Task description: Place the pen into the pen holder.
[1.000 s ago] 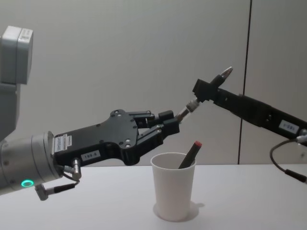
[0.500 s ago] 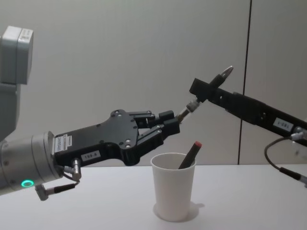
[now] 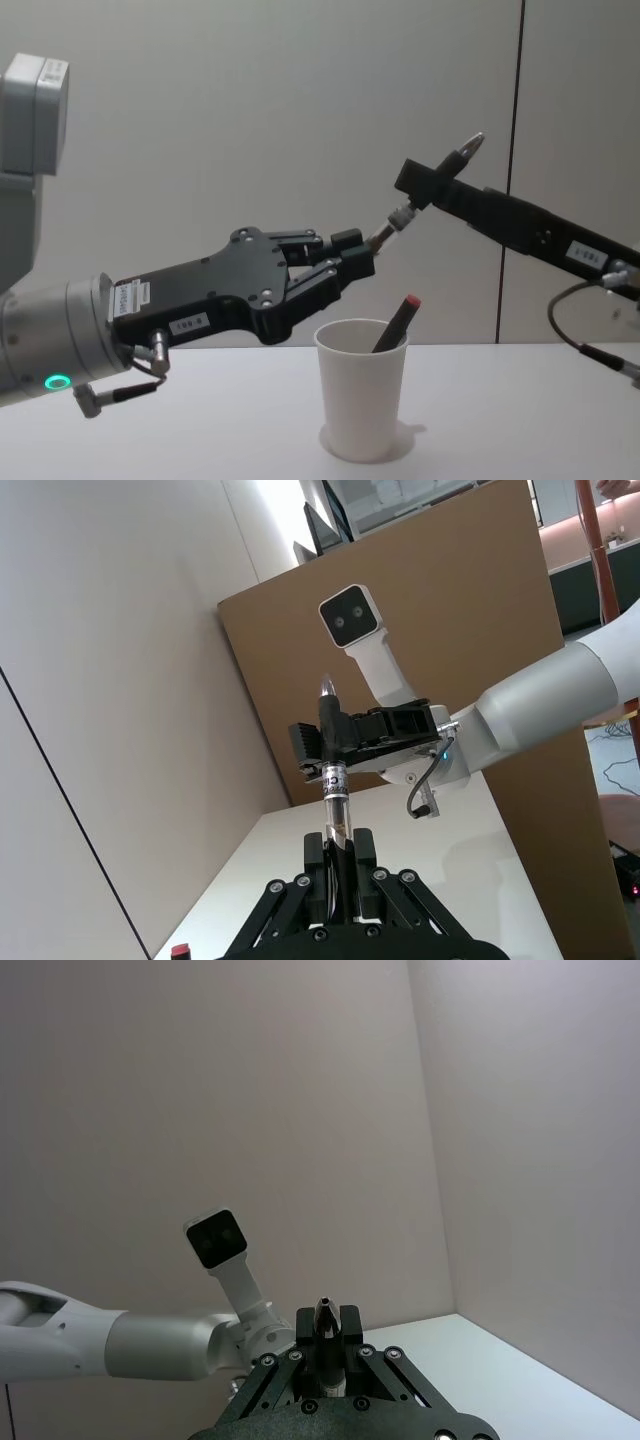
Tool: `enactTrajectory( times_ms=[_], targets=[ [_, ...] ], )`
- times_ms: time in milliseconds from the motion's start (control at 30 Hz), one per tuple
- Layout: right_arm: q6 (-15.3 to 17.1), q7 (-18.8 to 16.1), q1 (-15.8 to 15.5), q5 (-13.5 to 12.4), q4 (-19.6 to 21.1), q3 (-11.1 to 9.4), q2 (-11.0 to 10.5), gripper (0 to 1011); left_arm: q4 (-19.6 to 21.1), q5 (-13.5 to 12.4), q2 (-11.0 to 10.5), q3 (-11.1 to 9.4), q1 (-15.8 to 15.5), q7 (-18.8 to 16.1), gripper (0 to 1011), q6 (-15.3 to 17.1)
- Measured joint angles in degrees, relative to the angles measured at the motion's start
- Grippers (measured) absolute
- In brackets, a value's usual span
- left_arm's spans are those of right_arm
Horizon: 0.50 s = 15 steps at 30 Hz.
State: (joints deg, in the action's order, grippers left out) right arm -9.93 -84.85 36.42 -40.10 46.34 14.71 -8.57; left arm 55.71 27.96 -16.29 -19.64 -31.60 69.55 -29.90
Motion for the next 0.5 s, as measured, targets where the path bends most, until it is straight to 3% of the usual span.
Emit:
enactTrajectory(
  times_ms=[200, 500],
  targets=[
    [-0.34, 0.25, 0.12, -0.42, -0.05, 0.08, -0.13, 130, -0.01, -0.04, -0.02, 0.01, 0.00, -0.02, 185, 0.01],
    [-0.67, 0.56, 0.27, -0.74, -0.14, 0.23, -0.25, 130, -0.01, -0.05, -0.02, 0.01, 0.00, -0.02, 420, 0.03]
  ],
)
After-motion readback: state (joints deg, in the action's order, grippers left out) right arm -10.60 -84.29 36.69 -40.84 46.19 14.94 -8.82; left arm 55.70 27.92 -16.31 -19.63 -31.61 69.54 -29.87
